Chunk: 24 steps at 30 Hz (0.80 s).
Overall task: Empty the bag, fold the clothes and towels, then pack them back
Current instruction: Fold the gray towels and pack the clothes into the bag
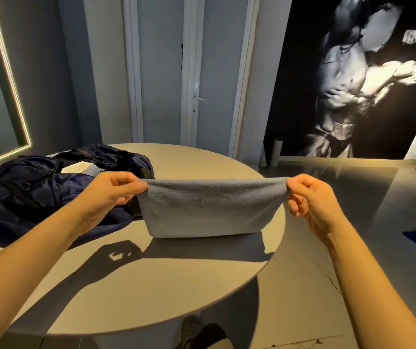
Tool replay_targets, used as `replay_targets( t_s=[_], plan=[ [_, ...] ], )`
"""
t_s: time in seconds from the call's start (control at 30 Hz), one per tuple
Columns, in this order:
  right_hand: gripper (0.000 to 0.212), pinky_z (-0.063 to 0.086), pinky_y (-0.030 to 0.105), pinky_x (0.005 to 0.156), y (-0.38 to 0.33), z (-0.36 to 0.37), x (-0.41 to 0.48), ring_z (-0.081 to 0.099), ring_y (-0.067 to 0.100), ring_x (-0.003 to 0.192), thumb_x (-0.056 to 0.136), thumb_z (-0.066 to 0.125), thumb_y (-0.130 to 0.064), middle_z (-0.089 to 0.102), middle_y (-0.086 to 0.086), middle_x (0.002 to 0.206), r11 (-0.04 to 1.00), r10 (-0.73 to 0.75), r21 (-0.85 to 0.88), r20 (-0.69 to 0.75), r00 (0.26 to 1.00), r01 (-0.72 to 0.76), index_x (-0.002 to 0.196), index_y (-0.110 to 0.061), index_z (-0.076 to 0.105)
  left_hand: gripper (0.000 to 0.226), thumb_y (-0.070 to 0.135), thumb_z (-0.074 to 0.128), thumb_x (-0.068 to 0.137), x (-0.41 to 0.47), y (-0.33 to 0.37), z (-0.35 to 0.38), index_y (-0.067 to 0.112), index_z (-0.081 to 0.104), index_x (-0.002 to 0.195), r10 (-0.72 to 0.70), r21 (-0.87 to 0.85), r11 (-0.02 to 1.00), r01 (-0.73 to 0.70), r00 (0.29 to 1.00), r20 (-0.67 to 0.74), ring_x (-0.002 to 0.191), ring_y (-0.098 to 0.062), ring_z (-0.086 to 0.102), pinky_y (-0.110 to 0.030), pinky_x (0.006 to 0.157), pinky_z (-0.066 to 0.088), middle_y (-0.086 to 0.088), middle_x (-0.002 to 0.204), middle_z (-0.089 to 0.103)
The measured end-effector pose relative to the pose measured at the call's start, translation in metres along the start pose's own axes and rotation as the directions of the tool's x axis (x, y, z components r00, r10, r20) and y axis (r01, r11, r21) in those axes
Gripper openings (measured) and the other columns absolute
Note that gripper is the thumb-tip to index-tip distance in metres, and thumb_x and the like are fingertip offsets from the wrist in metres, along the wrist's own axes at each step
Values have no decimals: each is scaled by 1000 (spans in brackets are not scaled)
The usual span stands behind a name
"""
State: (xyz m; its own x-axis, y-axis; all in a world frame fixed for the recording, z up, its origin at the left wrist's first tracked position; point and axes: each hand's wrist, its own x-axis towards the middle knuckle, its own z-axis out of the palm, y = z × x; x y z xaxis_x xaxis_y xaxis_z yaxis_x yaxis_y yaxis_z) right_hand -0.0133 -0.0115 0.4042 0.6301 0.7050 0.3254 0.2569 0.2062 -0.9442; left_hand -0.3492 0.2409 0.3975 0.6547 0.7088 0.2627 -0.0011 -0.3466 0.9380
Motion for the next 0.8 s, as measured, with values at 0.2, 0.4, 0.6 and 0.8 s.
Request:
replay_targets(
  t_s=[0.2,0.4,0.6,0.8],
  plan=[
    [23,39,26,39,-46,22,85,44,15,42,107,51,-23,56,5,62,993,-112,-50,-166,980,105,90,-11,61,18,30,75,87,66,58,1,18,76,74,86,-119,986,-117,967,-240,69,-16,44,-32,71,36,-12,82,56],
    [22,53,23,53,-65,36,156,63,16,65,101,62,-28,72,13,98,997,-27,-71,-220,975,11,105,-7,68,21,34,73,94,148,81,-8,14,72,90,7,36,999,5,947,-321,73,-15,61,-26,62,44,-4,89,70],
    [19,59,27,61,-77,35,170,67,12,62,100,64,-22,69,10,91,979,-71,170,-236,969,113,109,-7,68,16,28,70,97,161,89,-2,17,70,85,188,7,979,-206,882,-432,59,-8,70,-20,55,51,-1,80,72],
    [20,52,25,53,-72,20,138,54,11,54,103,59,-23,62,7,79,981,-159,87,-165,973,175,102,-6,68,23,26,71,96,119,87,-3,4,73,103,326,83,945,-317,883,-338,68,-15,70,-20,57,52,-7,85,74]
  ],
)
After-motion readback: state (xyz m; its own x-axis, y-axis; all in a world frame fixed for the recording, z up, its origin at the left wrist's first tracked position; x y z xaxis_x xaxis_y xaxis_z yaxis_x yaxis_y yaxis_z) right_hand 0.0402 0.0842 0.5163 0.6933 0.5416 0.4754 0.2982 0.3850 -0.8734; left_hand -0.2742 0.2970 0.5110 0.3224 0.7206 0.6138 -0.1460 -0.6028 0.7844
